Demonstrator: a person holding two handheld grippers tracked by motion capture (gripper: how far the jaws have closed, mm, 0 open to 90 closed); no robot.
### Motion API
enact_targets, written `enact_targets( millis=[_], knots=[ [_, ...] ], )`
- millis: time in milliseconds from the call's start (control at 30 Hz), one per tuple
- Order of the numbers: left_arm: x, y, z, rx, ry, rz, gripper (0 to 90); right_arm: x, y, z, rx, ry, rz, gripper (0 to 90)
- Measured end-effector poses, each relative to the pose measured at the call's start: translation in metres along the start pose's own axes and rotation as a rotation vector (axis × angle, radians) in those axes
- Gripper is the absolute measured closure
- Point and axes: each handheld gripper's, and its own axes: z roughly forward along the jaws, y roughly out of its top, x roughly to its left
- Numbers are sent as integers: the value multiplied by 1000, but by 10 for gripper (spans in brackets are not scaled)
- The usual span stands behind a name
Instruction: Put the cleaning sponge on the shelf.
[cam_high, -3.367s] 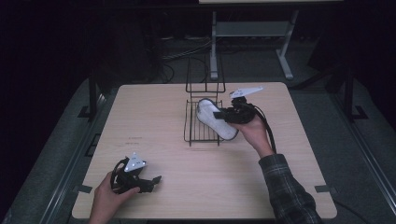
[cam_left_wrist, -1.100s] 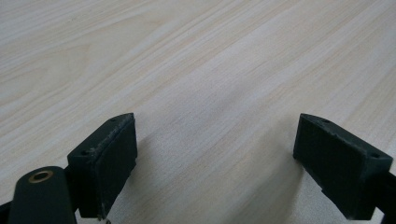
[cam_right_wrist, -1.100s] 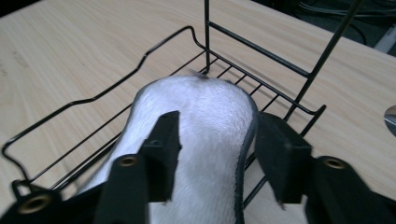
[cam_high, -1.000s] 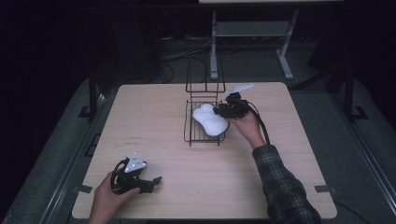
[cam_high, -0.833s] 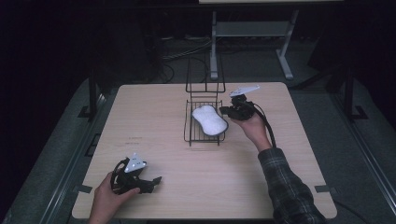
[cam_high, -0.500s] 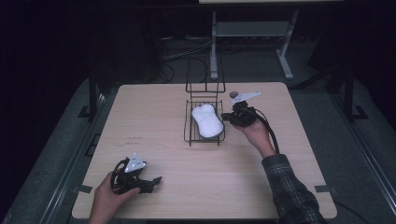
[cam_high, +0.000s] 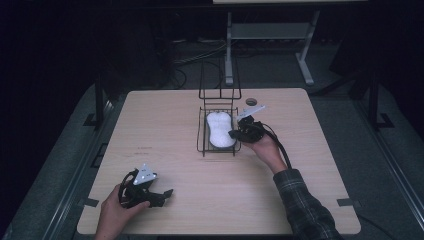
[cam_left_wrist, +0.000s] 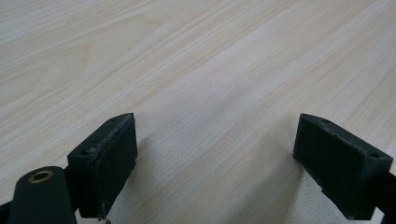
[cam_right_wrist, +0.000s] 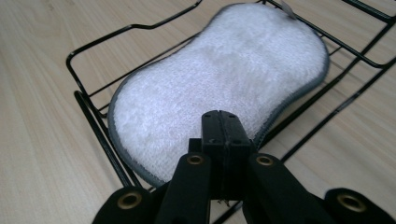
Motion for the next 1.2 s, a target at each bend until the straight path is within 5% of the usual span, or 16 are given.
enact_targets(
  millis=[267,567,867,1200],
  knots=[
    [0,0,0,2,0,2,127,4,4,2,-4,5,-9,898],
    [0,0,0,-1,0,0,127,-2,4,-15,-32,7,16,840],
    [0,0,0,2,-1,0,126,-5,-5,-40,-67,-36,49,521],
    [0,0,0,0,-1,-1,126,-11,-30,-61,-75,-71,97,336]
  ],
)
